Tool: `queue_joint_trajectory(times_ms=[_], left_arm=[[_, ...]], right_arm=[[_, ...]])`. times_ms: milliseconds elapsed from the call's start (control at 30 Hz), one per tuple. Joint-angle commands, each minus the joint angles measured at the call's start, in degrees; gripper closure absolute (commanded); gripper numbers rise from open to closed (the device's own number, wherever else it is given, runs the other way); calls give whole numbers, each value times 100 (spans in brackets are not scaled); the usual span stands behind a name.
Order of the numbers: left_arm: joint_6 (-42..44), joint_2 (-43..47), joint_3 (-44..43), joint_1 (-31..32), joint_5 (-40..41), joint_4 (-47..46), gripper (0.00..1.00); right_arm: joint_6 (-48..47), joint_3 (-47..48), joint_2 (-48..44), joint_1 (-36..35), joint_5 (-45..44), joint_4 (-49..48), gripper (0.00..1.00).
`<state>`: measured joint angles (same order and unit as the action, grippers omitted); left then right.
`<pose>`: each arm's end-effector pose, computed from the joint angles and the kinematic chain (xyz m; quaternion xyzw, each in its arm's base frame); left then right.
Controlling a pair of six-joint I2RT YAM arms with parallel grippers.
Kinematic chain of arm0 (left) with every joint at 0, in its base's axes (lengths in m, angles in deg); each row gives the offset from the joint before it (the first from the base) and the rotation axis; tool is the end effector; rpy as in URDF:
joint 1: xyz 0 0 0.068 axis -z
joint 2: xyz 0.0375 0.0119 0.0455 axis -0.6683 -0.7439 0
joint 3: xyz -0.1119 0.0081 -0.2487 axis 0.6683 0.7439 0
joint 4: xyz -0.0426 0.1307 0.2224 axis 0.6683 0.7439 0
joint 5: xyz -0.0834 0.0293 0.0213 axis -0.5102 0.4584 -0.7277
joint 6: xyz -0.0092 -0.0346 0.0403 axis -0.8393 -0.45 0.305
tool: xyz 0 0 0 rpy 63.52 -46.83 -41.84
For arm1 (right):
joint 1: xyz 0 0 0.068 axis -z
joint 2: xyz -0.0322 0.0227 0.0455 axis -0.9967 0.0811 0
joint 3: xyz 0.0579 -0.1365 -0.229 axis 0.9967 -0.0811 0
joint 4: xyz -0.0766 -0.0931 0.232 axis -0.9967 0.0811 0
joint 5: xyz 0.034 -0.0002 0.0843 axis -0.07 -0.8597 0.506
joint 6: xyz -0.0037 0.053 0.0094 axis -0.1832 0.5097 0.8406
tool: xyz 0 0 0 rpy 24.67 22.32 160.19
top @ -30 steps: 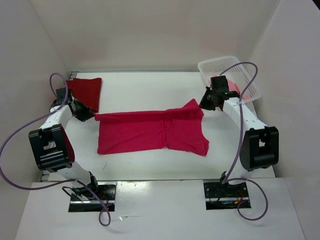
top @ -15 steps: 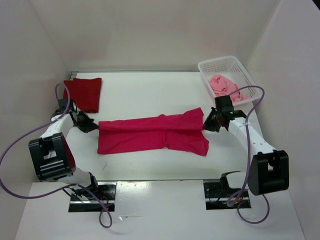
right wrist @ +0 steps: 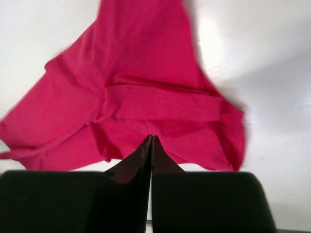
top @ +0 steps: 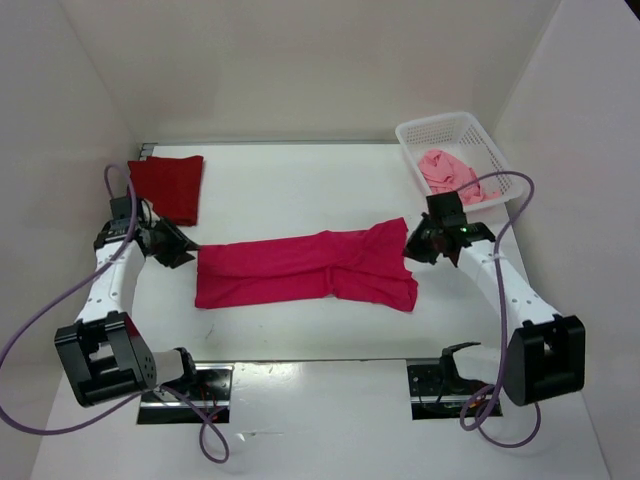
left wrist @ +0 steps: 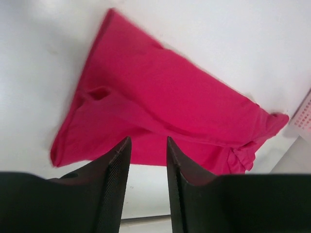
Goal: Fold and stack the t-shirts
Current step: Fold the other side of the tshirt into a rectangle
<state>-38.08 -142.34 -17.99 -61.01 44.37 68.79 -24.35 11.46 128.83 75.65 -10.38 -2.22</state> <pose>0.2386 0.0701 0.2477 -0.4081 0.8526 -0.2043 0.2545 0.2338 0.0416 0.2503 0.2594 0.9190 0.1484 0.2571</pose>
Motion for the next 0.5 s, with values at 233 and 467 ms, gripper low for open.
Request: queue_joint_trajectory(times_ms=[233, 467], left_arm=[[-390, -1626, -266, 1371, -38, -1126, 56], [-390, -1576, 488, 1090, -38, -1145, 58]], right_arm=[[-281, 1034, 2062, -1386, -889, -1310, 65], [-344, 1228, 2537, -1570, -942, -1478, 54]])
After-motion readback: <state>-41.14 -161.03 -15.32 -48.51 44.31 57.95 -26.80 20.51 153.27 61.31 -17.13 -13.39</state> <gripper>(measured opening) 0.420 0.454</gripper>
